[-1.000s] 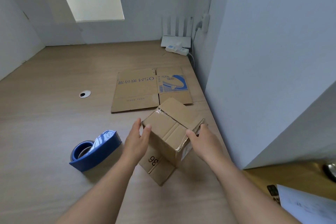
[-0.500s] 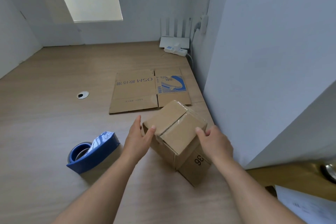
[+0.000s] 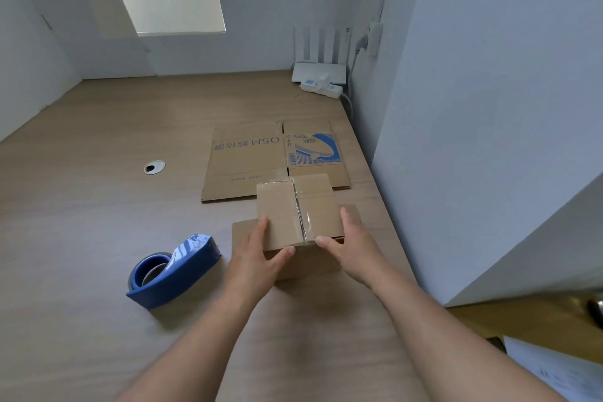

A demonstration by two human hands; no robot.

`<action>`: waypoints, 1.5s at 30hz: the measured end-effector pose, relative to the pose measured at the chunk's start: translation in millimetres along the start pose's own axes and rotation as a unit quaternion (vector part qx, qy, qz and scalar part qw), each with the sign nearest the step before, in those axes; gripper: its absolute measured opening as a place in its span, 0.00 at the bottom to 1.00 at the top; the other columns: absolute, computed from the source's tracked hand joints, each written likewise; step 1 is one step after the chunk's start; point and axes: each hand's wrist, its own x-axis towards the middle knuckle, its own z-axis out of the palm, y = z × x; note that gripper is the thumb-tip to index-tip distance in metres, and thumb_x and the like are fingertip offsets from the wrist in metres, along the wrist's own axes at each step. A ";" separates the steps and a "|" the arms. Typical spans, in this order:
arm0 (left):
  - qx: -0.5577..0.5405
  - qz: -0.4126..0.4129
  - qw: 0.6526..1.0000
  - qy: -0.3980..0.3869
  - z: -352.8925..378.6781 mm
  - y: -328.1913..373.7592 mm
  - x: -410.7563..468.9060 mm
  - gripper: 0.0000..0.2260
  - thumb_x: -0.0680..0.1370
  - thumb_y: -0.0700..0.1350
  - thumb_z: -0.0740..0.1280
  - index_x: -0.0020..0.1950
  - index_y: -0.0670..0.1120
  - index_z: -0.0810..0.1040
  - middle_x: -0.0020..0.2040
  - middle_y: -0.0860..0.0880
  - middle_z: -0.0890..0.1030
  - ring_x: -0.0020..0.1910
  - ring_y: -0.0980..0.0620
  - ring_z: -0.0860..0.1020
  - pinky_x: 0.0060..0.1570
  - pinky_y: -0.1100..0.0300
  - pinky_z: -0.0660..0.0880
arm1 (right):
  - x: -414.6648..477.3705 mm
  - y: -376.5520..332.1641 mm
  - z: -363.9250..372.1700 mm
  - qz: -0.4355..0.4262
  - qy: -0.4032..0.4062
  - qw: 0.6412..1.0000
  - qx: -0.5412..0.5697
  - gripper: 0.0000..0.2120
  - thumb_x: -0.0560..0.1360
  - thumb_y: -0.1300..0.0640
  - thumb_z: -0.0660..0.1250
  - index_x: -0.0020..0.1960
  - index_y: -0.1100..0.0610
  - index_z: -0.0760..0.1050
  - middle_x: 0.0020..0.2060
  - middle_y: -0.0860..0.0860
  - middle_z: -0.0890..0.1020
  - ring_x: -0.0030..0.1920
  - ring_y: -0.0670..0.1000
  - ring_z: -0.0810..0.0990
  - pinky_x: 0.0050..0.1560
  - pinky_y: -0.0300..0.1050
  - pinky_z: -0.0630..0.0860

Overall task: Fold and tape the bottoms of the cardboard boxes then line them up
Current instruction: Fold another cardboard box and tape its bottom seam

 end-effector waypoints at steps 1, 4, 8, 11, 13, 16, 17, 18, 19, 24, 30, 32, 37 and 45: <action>-0.001 0.000 1.000 0.002 0.0 -0.4 1.1 0.35 0.75 0.55 0.69 0.77 0.53 0.56 0.74 0.52 0.64 0.72 0.52 0.64 0.67 0.56 0.65 | 1.2 0.1 1.3 -0.002 0.004 1.000 -0.002 0.38 0.76 0.46 0.66 0.77 0.56 0.50 0.74 0.53 0.63 0.72 0.53 0.63 0.69 0.45 0.61; 0.002 0.000 1.000 -0.008 -1.9 -1.2 2.2 0.36 0.74 0.56 0.69 0.77 0.54 0.55 0.74 0.52 0.63 0.71 0.51 0.64 0.66 0.52 0.69 | 3.0 2.5 2.0 -0.009 0.008 1.000 0.005 0.37 0.75 0.47 0.67 0.76 0.57 0.54 0.72 0.54 0.65 0.71 0.53 0.65 0.66 0.43 0.63; 0.008 0.006 1.000 -0.019 -14.9 -6.6 0.1 0.39 0.73 0.61 0.67 0.78 0.53 0.51 0.76 0.51 0.60 0.72 0.51 0.63 0.68 0.50 0.67 | 5.5 1.6 0.7 -0.033 0.047 0.998 -0.004 0.39 0.74 0.46 0.69 0.76 0.57 0.53 0.73 0.53 0.63 0.72 0.51 0.62 0.69 0.44 0.62; 0.014 0.016 0.998 0.055 -38.0 -23.5 -1.9 0.30 0.76 0.58 0.66 0.74 0.49 0.63 0.71 0.49 0.69 0.69 0.51 0.68 0.67 0.52 0.67 | 7.9 -10.2 -1.0 -0.082 0.119 0.989 -0.039 0.36 0.75 0.46 0.66 0.77 0.56 0.55 0.74 0.51 0.60 0.74 0.49 0.57 0.71 0.43 0.57; 0.044 -0.013 0.993 0.105 -54.2 -41.9 -2.0 0.25 0.76 0.55 0.67 0.70 0.47 0.69 0.67 0.49 0.72 0.66 0.50 0.69 0.64 0.54 0.68 | 10.1 -20.1 1.8 -0.127 0.159 0.978 -0.053 0.31 0.76 0.48 0.66 0.75 0.56 0.60 0.73 0.51 0.63 0.73 0.48 0.60 0.71 0.42 0.57; 0.100 -0.094 0.982 0.130 -72.2 -74.2 -2.3 0.26 0.75 0.53 0.68 0.70 0.45 0.68 0.67 0.48 0.71 0.66 0.48 0.69 0.60 0.53 0.69 | 12.3 -35.5 12.4 -0.183 0.181 0.964 -0.067 0.25 0.77 0.51 0.66 0.71 0.57 0.67 0.69 0.51 0.68 0.70 0.48 0.64 0.70 0.42 0.60; 0.130 -0.118 0.977 0.122 -75.9 -84.5 -1.4 0.27 0.75 0.54 0.69 0.70 0.44 0.68 0.66 0.47 0.72 0.66 0.48 0.69 0.58 0.53 0.69 | 12.3 -40.1 17.2 -0.196 0.180 0.962 -0.069 0.23 0.77 0.53 0.65 0.70 0.58 0.69 0.68 0.51 0.70 0.69 0.49 0.65 0.70 0.42 0.61; 0.161 -0.137 0.971 0.110 -78.8 -93.0 -0.4 0.27 0.74 0.55 0.69 0.69 0.44 0.68 0.65 0.46 0.72 0.64 0.47 0.70 0.56 0.53 0.70 | 11.9 -44.7 22.0 -0.208 0.178 0.959 -0.072 0.21 0.77 0.54 0.65 0.69 0.58 0.70 0.67 0.51 0.71 0.68 0.49 0.67 0.70 0.40 0.61; 0.194 -0.152 0.964 0.096 -80.9 -100.0 1.7 0.27 0.74 0.56 0.69 0.67 0.44 0.69 0.63 0.46 0.73 0.62 0.47 0.71 0.54 0.54 0.71 | 11.1 -48.7 26.9 -0.218 0.178 0.957 -0.077 0.20 0.77 0.54 0.65 0.67 0.59 0.71 0.66 0.51 0.72 0.67 0.50 0.68 0.68 0.39 0.62; 0.336 -0.207 0.919 0.008 -86.0 -101.4 14.5 0.20 0.74 0.63 0.63 0.55 0.48 0.73 0.45 0.53 0.77 0.43 0.52 0.74 0.40 0.61 0.68 | 11.7 -61.3 48.8 -0.256 0.185 0.947 -0.062 0.19 0.74 0.54 0.61 0.61 0.62 0.77 0.59 0.55 0.77 0.61 0.52 0.74 0.62 0.40 0.65; 0.295 -0.247 0.922 -0.033 -93.6 -99.7 39.9 0.17 0.72 0.64 0.65 0.44 0.50 0.71 0.36 0.53 0.73 0.40 0.52 0.74 0.37 0.61 0.67 | 8.0 -66.7 63.6 -0.296 0.196 0.932 -0.077 0.17 0.74 0.52 0.58 0.54 0.60 0.80 0.52 0.54 0.80 0.55 0.47 0.73 0.57 0.33 0.66; 0.275 -0.234 0.932 -0.027 -95.9 -100.1 44.5 0.17 0.73 0.62 0.66 0.43 0.49 0.71 0.36 0.53 0.73 0.41 0.50 0.74 0.38 0.61 0.68 | 6.4 -65.9 65.6 -0.302 0.201 0.928 -0.084 0.16 0.74 0.53 0.59 0.52 0.60 0.81 0.52 0.54 0.80 0.54 0.48 0.74 0.55 0.34 0.69; 0.239 -0.136 0.962 0.001 -108.6 -91.7 34.3 0.17 0.73 0.63 0.66 0.49 0.50 0.74 0.39 0.54 0.77 0.41 0.52 0.76 0.35 0.59 0.68 | 5.4 -64.5 57.5 -0.309 0.183 0.933 -0.031 0.14 0.73 0.52 0.61 0.51 0.58 0.81 0.49 0.51 0.81 0.50 0.50 0.79 0.52 0.38 0.74; 0.088 0.042 0.993 -0.072 -139.8 -42.4 -11.9 0.13 0.68 0.57 0.75 0.46 0.61 0.73 0.43 0.57 0.80 0.43 0.56 0.77 0.44 0.59 0.75 | -8.5 -81.3 35.4 -0.211 0.007 0.960 0.182 0.18 0.73 0.56 0.71 0.62 0.52 0.75 0.53 0.44 0.79 0.51 0.43 0.78 0.50 0.37 0.77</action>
